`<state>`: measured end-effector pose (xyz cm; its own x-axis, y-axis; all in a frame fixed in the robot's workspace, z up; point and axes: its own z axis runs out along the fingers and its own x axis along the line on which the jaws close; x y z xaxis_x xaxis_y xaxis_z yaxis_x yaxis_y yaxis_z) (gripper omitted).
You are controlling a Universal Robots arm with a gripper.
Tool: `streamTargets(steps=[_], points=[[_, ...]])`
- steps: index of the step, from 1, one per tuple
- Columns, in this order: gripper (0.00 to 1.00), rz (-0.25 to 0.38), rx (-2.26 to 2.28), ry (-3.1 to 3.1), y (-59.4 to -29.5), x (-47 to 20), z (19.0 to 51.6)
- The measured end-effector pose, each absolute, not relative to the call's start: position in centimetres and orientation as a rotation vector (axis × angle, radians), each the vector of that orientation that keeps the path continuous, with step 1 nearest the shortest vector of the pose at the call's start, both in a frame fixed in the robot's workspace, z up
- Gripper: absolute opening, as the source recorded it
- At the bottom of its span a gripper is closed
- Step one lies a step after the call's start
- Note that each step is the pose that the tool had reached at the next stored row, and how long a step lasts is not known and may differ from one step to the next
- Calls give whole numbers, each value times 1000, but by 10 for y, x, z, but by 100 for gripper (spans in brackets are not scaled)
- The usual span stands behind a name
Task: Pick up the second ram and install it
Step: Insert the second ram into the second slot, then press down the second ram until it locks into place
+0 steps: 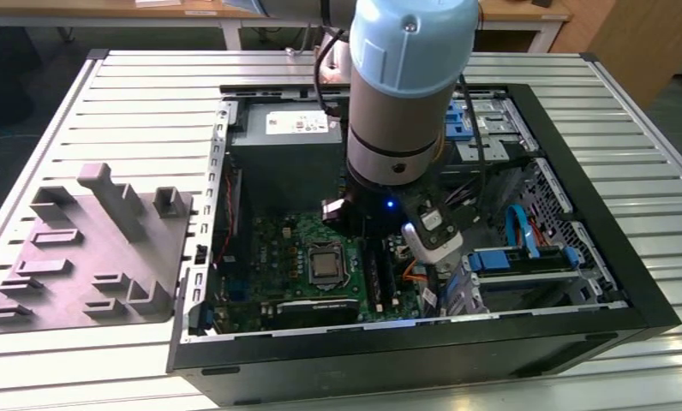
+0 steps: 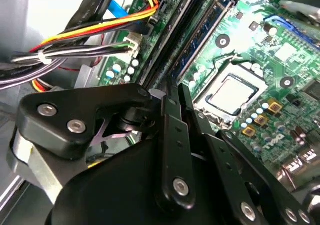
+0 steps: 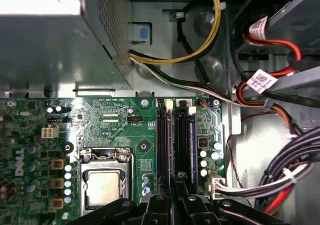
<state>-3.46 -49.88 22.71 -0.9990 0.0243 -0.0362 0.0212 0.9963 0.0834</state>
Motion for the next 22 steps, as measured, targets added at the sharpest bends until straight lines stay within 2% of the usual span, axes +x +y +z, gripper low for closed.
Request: streamTargets(steps=[7,22], points=[[18,125,36,3102,-499,-35,246],[17,124,36,3102,-499,-35,248]])
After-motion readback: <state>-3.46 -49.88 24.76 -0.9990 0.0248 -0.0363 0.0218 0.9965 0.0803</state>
